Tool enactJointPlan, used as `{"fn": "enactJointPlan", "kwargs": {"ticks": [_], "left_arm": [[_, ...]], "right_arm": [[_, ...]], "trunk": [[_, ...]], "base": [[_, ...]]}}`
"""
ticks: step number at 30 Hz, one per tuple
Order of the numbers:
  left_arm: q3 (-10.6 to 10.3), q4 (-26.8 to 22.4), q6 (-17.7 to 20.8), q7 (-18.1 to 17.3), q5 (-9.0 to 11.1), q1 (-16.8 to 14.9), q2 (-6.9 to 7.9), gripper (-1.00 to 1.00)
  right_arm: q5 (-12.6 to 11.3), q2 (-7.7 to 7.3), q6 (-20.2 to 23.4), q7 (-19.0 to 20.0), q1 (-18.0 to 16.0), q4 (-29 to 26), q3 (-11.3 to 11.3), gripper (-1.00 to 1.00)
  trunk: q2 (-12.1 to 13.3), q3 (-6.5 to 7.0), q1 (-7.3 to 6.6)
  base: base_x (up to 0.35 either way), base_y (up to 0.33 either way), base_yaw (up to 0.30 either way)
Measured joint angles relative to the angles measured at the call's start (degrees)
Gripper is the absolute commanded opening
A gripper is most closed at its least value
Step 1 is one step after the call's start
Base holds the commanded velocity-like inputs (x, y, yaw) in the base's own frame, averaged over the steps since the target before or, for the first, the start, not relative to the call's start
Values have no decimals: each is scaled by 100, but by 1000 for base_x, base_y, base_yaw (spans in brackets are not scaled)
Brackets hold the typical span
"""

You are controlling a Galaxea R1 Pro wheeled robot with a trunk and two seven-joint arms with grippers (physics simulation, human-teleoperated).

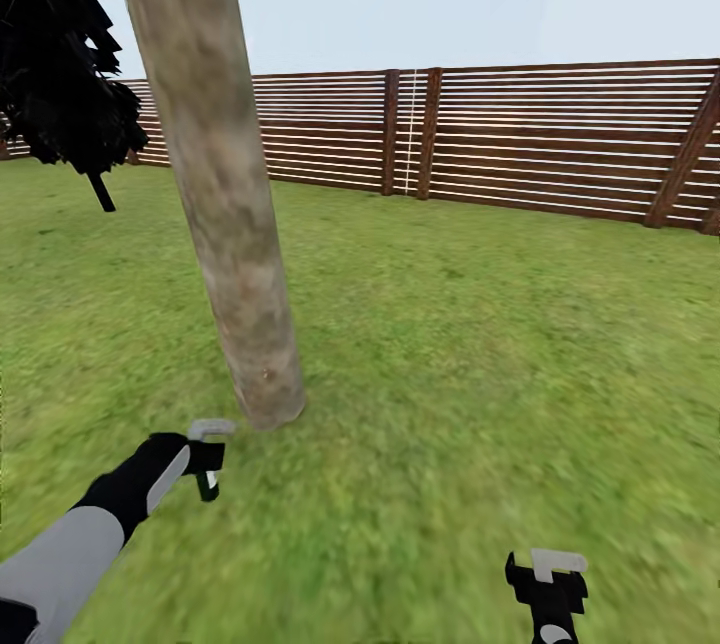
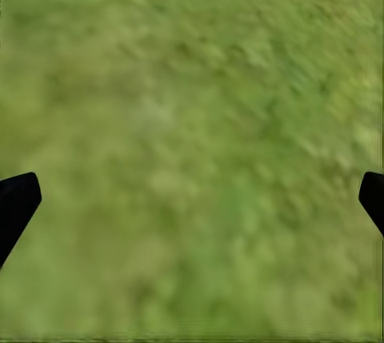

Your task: In the garden, pick up the pesticide atomizer on the floor and spray pesticide onto both trees until each tree trunk is fully covered.

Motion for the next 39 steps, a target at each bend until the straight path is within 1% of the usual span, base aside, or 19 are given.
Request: {"fn": "enactJointPlan", "kwargs": {"ticks": [1, 6, 8, 9, 10, 11, 12, 14, 16, 18, 20, 21, 23, 25, 27, 30, 33, 37, 39], "left_arm": [[7, -10, 16, -1, -18, 4, -12, -100], [12, -181, 56, 2, 19, -42, -540, -100], [16, -315, 204, 4, -22, -92, -622, -100], [29, -444, 444, 1, -46, -177, -609, -100], [61, -562, 761, -10, 74, -319, -330, -100], [77, -571, 818, -97, -58, -351, 170, -100], [71, -575, 823, -128, -61, -351, 310, -100], [39, -711, 829, -178, 133, -355, -64, -100], [32, -811, 839, -181, 67, -368, -312, -100], [42, -860, 894, -185, 11, -438, -431, -100], [70, -878, 1042, -187, 0, -538, -399, -100], [78, -885, 1092, -189, -18, -562, -329, -100], [84, -929, 1157, -191, -31, -594, -69, -100], [84, -996, 1177, -194, -11, -601, 70, -100], [66, -1015, 1182, -194, 3, -588, 78, -100], [37, -1289, 1335, -188, 21, -693, -3, -100], [46, -1632, 1715, -187, 29, -770, -4, -100], [65, -1827, 2058, -186, 25, -877, 58, -100], [64, -1922, 2289, -187, 38, -906, 21, -100]], "right_arm": [[0, 0, 0, 0, 0, 0, 0, 100], [0, 0, 0, 0, 0, 2, 0, 100], [0, 0, 0, 0, 0, 1, 0, 100], [0, 0, 0, 0, 0, 2, 0, 100], [-1, -1, 0, 0, 0, 4, -1, 100], [1, -1, 0, 0, 0, 5, 2, 100], [1, -1, 0, 0, 0, 6, 1, 100], [0, 0, 0, 0, 0, 4, -1, 100], [0, -1, 0, 0, 0, 2, 0, 100], [0, -4, 0, 0, 0, 6, 0, 100], [0, -3, 0, 0, 0, 6, 0, 100], [0, -5, 0, 0, 0, 7, 0, 100], [0, -4, 0, 0, 0, 5, 1, 100], [0, -7, 0, 0, 0, 2, 0, 100], [0, -3, 0, 0, 0, 2, 2, 100], [2, 0, -1, 1, -1, 1, 8, 100], [6, 1, -1, 1, -1, 1, 8, 100], [8, 0, -1, 1, 0, 0, 7, 100], [8, -4, -1, 1, 0, 0, 7, 100]], "trunk": [[0, 0, 1], [0, 0, -1], [0, 1, -2], [-1, 1, -2], [0, 1, -2], [0, 1, -2], [0, 0, -2], [0, 0, -2], [0, 0, -2], [0, 1, -2], [0, 0, -2], [0, 0, -2], [0, 0, -2], [0, 0, -2], [0, 0, -2], [0, 0, 1], [0, 1, 0], [0, 0, -2], [0, 0, -2]], "base": [[-287, 0, 0], [-192, 0, 0], [-23, 0, 0], [-2, 0, 0], [0, 0, 0], [0, 0, 0], [0, 0, 0], [0, 0, 0], [0, 0, 0], [0, 0, 0], [0, 0, 0], [0, 0, 0], [0, 0, 0], [0, 0, 0], [-26, 0, 10], [-256, 0, 191], [-232, 0, 218], [-36, 0, 44], [-4, 0, 5]]}}
